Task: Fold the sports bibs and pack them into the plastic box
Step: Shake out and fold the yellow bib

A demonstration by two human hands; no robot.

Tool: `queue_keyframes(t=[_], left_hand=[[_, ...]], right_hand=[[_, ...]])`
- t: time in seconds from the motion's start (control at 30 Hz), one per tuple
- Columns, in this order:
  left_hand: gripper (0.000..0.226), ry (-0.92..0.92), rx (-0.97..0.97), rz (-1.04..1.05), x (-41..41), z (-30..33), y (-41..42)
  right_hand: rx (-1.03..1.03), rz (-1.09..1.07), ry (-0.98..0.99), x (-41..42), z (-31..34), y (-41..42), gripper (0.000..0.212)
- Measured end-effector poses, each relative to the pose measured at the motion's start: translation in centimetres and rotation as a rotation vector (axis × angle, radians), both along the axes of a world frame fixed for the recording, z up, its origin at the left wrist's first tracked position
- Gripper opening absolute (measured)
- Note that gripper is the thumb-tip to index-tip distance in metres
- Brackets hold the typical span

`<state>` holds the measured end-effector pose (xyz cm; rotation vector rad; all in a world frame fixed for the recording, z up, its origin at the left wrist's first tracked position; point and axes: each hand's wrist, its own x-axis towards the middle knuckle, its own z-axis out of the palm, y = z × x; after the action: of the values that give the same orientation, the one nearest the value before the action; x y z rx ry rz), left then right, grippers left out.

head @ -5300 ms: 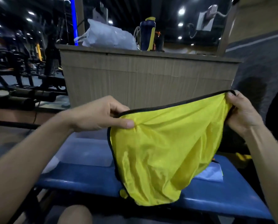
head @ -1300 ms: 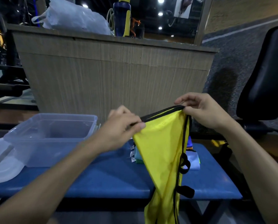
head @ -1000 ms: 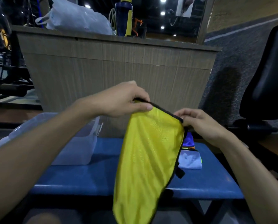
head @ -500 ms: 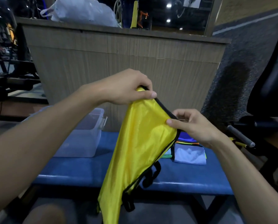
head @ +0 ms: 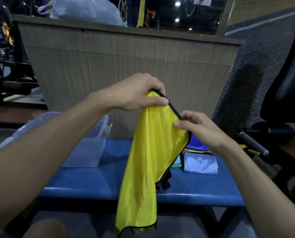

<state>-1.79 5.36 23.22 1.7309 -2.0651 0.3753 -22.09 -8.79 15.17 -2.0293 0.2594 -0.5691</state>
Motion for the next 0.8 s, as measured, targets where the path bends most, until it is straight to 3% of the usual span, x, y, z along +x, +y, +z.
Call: queue_keyframes(t=[0.1,0.17,0.37,0.43,0.57,0.67,0.73,0.8], left_hand=[[0.027,0.044,-0.019,-0.003,-0.2,-0.5,-0.2],[0.032,0.069,-0.043,0.016,-0.1,-0.7,0.1],[0.026,0.239,-0.177,0.076,1.4,-1.2,2.3],[0.031,0.268,-0.265,0.126,2.0,-1.3,3.0],[0.057,0.383,-0.441,0.244,1.9,-2.6,4.6],[0.039,0.431,-0.554,0.216,0.2,-4.8,5.5],[0.029,0.662,-0.448,0.090,-1.2,-6.9,5.9],[0.042,0.930,-0.234,-0.018,-2.6,-9.4,6.1]], right_hand=[[-0.081,-0.062,-0.016,1.8,1.0,0.9,0.038],[-0.127,-0.123,-0.090,3.0,1.2,1.1,0.043],[-0.359,-0.136,-0.107,4.9,4.3,2.2,0.031],[-0.386,-0.130,-0.068,5.8,5.9,2.9,0.036],[-0.238,-0.189,0.013,7.4,8.4,3.9,0.042],[-0.065,-0.262,-0.006,8.2,9.6,4.4,0.040],[0.002,-0.282,-0.060,8.5,10.3,4.8,0.030],[0.049,-0.306,-0.116,8.4,11.0,5.1,0.014]])
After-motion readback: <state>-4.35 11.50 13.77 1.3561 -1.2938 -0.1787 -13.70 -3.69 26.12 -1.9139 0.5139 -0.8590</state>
